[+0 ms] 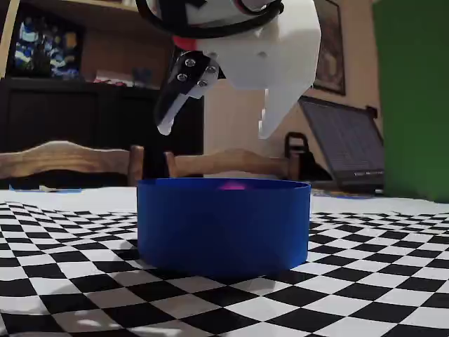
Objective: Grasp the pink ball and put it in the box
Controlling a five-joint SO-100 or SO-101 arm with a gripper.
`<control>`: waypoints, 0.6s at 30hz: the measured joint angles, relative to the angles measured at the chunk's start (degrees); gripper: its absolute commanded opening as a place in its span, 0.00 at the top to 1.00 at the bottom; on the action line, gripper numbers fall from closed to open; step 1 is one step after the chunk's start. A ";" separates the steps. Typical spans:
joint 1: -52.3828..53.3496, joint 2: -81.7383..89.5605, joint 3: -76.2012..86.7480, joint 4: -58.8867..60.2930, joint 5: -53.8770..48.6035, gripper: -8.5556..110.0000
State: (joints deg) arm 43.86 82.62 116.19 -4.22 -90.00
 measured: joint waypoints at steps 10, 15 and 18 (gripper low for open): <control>-2.37 4.92 0.00 -0.18 9.40 0.66; -6.68 11.95 0.00 0.00 23.38 0.74; -9.49 16.52 0.79 0.26 32.26 0.92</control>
State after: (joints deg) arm 34.37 99.14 116.98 -3.96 -57.74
